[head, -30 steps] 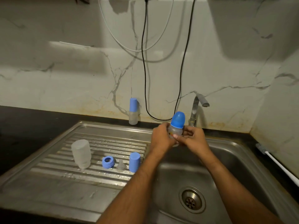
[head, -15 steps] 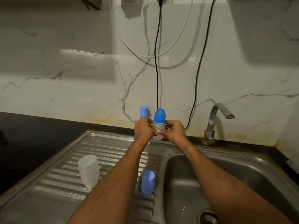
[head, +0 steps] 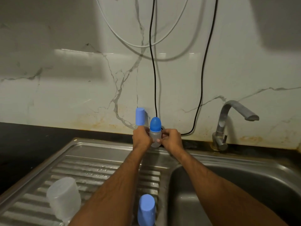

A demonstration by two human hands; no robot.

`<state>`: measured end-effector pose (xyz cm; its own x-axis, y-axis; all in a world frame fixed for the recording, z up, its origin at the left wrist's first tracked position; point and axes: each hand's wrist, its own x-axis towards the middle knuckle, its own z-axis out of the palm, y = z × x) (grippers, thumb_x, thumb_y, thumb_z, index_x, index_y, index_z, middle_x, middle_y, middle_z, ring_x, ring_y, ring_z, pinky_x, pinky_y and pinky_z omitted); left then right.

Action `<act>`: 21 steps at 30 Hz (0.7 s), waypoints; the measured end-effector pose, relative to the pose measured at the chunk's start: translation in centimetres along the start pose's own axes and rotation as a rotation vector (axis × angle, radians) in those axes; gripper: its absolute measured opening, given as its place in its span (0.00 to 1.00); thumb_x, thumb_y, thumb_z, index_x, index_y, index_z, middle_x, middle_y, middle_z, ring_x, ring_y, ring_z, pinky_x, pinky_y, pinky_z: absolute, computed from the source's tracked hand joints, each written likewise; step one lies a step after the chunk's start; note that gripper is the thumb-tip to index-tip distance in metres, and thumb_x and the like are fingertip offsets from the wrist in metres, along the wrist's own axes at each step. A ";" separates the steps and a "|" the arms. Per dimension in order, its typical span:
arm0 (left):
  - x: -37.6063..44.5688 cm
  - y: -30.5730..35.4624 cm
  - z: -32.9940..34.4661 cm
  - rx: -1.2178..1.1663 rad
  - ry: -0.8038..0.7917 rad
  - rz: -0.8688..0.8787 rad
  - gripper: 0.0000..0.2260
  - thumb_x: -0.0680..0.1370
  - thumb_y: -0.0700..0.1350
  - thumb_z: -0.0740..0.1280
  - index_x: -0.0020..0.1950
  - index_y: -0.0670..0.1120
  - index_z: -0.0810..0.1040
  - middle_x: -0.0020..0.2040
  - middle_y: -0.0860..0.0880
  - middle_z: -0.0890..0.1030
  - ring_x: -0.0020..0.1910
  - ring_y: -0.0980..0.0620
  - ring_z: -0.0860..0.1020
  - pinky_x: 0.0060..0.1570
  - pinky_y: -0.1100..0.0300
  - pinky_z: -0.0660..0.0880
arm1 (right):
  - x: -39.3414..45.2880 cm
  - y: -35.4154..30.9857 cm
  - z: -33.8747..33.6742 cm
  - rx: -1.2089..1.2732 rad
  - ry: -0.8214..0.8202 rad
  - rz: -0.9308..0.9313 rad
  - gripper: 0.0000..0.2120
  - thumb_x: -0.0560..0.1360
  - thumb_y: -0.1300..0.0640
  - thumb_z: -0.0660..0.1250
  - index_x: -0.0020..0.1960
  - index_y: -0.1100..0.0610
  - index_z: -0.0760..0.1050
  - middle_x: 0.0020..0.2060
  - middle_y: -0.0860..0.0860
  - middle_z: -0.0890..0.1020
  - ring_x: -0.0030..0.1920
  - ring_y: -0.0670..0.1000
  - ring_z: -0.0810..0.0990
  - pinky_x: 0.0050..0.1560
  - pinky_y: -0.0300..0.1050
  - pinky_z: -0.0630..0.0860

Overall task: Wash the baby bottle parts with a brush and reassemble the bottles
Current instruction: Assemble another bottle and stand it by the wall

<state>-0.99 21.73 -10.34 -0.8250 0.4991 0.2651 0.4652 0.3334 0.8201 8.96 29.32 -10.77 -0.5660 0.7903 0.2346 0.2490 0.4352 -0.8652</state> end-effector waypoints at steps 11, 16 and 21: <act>1.4 -1.3 1.0 -0.007 0.050 0.030 0.10 0.72 0.34 0.75 0.48 0.44 0.80 0.45 0.46 0.83 0.45 0.48 0.82 0.48 0.54 0.81 | 0.7 0.2 0.9 -0.028 0.021 -0.038 0.15 0.71 0.61 0.79 0.56 0.57 0.82 0.40 0.47 0.83 0.42 0.46 0.82 0.51 0.44 0.81; 1.2 -1.1 0.8 0.008 0.075 0.028 0.07 0.72 0.35 0.74 0.47 0.43 0.80 0.44 0.46 0.83 0.44 0.49 0.81 0.43 0.58 0.78 | 0.6 0.0 1.1 -0.034 0.026 -0.034 0.14 0.71 0.60 0.78 0.56 0.57 0.82 0.40 0.47 0.84 0.43 0.46 0.82 0.52 0.44 0.81; 0.7 -0.6 0.7 0.007 0.087 -0.003 0.07 0.74 0.36 0.74 0.46 0.45 0.77 0.44 0.47 0.82 0.45 0.49 0.81 0.40 0.61 0.73 | 0.3 0.0 0.9 -0.029 0.011 -0.020 0.16 0.71 0.60 0.78 0.57 0.57 0.81 0.44 0.49 0.86 0.47 0.48 0.84 0.56 0.47 0.82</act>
<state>-1.66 22.41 -11.01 -0.8511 0.4264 0.3063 0.4646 0.3402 0.8176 8.10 29.19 -11.06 -0.5624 0.7859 0.2570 0.2604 0.4633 -0.8471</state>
